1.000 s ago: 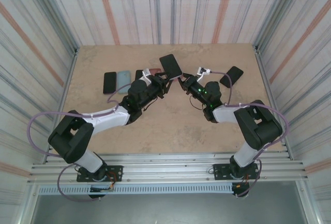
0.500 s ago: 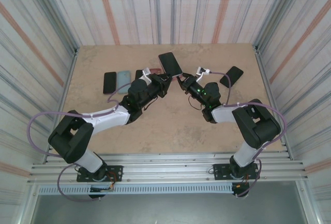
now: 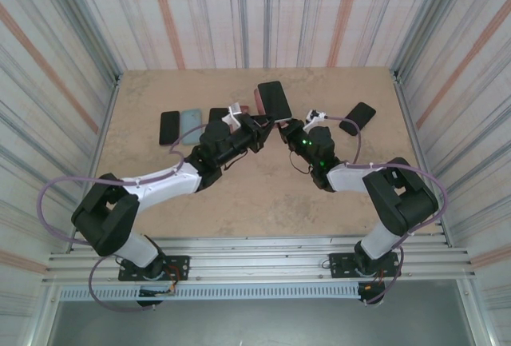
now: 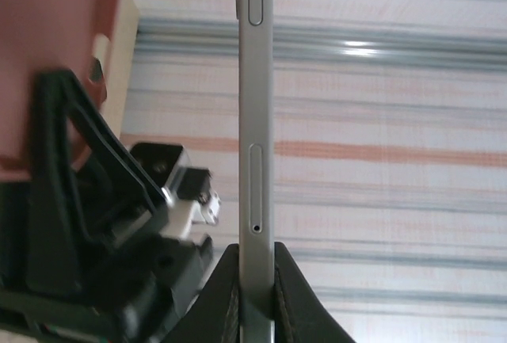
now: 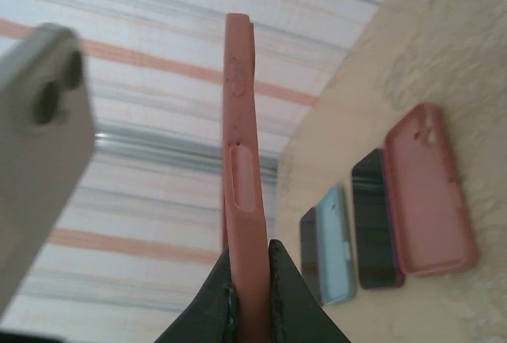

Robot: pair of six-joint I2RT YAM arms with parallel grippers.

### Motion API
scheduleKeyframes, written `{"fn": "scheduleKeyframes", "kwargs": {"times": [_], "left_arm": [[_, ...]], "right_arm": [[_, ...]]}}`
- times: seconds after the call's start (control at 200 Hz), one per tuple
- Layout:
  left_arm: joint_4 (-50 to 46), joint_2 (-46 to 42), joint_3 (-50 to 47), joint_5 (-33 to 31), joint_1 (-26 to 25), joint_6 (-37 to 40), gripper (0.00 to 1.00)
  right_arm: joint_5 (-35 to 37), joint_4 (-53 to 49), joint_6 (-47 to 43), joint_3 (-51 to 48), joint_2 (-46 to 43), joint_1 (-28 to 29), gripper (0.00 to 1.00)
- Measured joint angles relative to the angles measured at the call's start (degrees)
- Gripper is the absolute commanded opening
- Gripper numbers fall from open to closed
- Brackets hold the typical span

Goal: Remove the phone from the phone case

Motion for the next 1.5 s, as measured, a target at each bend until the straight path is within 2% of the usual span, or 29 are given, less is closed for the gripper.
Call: {"fn": "scheduleKeyframes", "kwargs": {"times": [0.195,0.396,0.551,0.792,1.117,1.503], "left_arm": [[-0.85,-0.02,0.17,2.82,-0.17,0.9,0.0],[-3.85,0.81,0.92,10.36,4.81,4.48,0.0],[-4.72,4.31,2.43,15.54,8.41,7.78,0.0],[-6.12,13.29,5.29,21.07,12.09,11.82,0.0],[-7.65,25.03,11.72,25.33,15.45,14.36,0.0],[-12.39,31.43,18.45,26.18,16.39,16.96,0.0]], "right_arm": [[3.04,-2.62,-1.64,0.0,0.0,-1.42,0.0],[3.82,-5.99,-3.26,-0.7,-1.18,-6.05,0.0],[3.61,-8.2,-4.07,-2.1,-2.91,-8.98,0.0],[2.97,-10.01,-4.07,-3.37,-3.72,-10.58,0.0],[1.44,-10.19,-4.07,-3.96,-3.98,-11.34,0.0],[0.13,-9.62,-4.04,-3.98,-3.58,-11.34,0.0]]}}
